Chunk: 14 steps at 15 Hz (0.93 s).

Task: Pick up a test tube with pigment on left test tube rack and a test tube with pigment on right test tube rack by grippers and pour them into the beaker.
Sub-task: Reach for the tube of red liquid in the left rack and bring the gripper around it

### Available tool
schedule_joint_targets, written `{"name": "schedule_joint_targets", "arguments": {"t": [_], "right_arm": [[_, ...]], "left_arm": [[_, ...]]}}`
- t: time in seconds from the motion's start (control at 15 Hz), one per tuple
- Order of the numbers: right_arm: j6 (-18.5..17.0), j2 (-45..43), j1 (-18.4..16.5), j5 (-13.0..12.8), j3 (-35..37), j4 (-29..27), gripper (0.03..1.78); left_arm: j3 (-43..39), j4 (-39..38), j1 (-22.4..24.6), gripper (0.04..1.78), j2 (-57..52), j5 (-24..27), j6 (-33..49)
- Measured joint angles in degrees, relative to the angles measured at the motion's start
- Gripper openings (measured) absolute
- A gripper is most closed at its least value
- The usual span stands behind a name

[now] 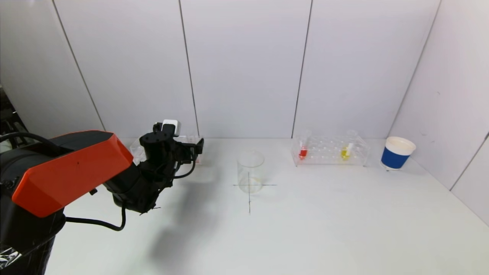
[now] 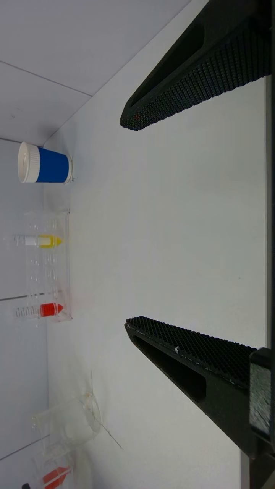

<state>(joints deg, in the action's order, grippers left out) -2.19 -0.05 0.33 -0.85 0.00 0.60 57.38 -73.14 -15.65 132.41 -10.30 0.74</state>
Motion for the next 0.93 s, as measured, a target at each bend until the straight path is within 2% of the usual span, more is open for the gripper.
{"name": "schedule_joint_targets", "arguments": {"t": [0.93], "right_arm": [[0.0,0.0,0.0,-0.02,0.0,-0.02,1.77]], "left_arm": [[1.66,0.33,-0.35,1.76,1.43,0.07,-1.78]]}}
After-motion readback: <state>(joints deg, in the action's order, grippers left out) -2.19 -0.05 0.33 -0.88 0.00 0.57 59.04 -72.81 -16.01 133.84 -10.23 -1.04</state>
